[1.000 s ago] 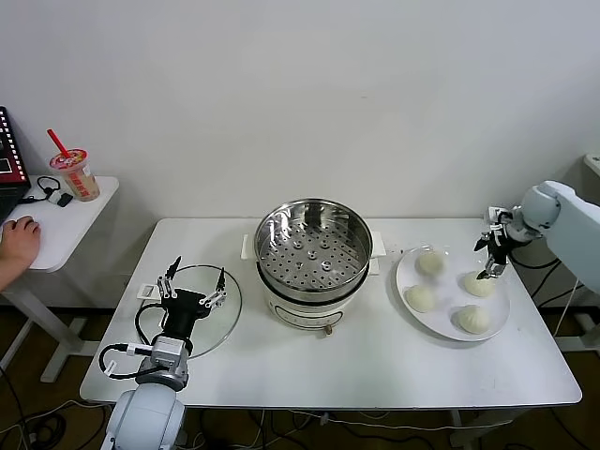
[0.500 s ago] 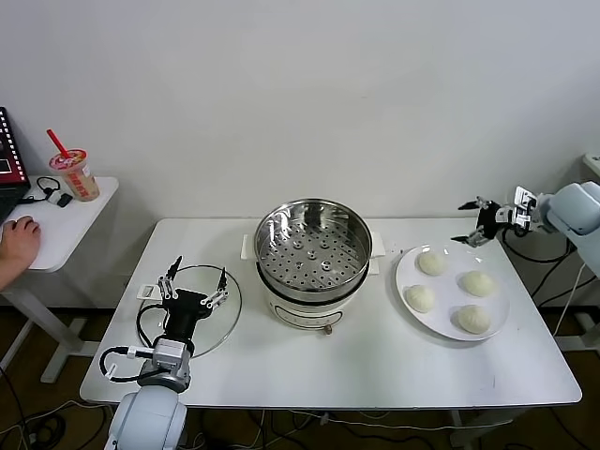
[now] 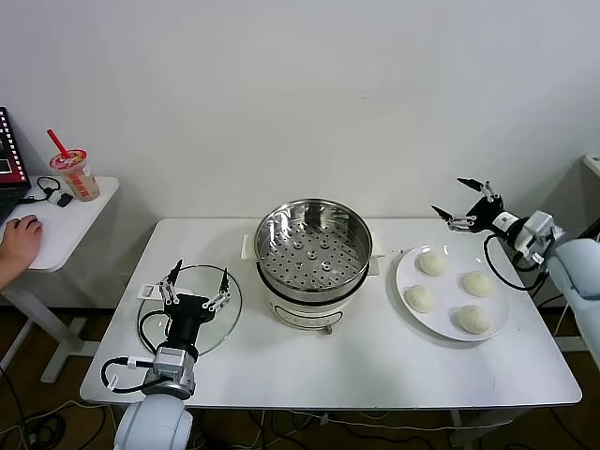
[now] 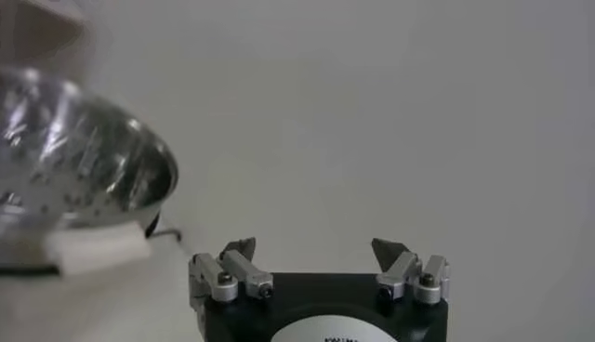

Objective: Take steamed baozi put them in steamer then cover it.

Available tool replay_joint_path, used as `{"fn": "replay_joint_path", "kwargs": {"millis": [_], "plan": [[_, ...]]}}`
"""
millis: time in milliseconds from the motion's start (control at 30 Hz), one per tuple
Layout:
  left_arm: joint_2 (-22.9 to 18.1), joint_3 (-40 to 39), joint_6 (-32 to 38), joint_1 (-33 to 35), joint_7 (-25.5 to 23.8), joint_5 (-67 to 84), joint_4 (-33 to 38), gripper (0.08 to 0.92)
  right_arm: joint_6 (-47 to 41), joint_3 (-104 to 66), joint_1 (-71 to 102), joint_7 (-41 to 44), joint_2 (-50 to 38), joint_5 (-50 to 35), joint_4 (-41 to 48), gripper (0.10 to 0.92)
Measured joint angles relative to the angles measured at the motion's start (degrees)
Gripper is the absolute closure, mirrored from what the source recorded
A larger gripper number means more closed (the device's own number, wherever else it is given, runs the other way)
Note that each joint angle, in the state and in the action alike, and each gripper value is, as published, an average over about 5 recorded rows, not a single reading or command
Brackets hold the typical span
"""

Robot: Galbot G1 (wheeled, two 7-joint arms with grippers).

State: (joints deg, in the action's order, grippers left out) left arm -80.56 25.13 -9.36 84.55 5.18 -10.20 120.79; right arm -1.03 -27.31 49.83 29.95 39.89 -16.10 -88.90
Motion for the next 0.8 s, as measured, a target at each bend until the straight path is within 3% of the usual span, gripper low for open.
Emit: {"fn": "replay_joint_path", "kwargs": {"millis": [400, 800], "plan": [[-1.7, -0.2, 0.7, 1.0, 0.5, -0.2, -0.4, 0.177, 8.4, -16.5, 21.5, -8.0, 20.0, 1.4, -13.5, 0.203], [-2.9, 0.2, 0.9, 1.7, 0.7, -0.7, -0.8, 0.177, 14.5, -20.6, 35.1, -9.8, 33.3, 0.3, -18.7, 0.203]]}}
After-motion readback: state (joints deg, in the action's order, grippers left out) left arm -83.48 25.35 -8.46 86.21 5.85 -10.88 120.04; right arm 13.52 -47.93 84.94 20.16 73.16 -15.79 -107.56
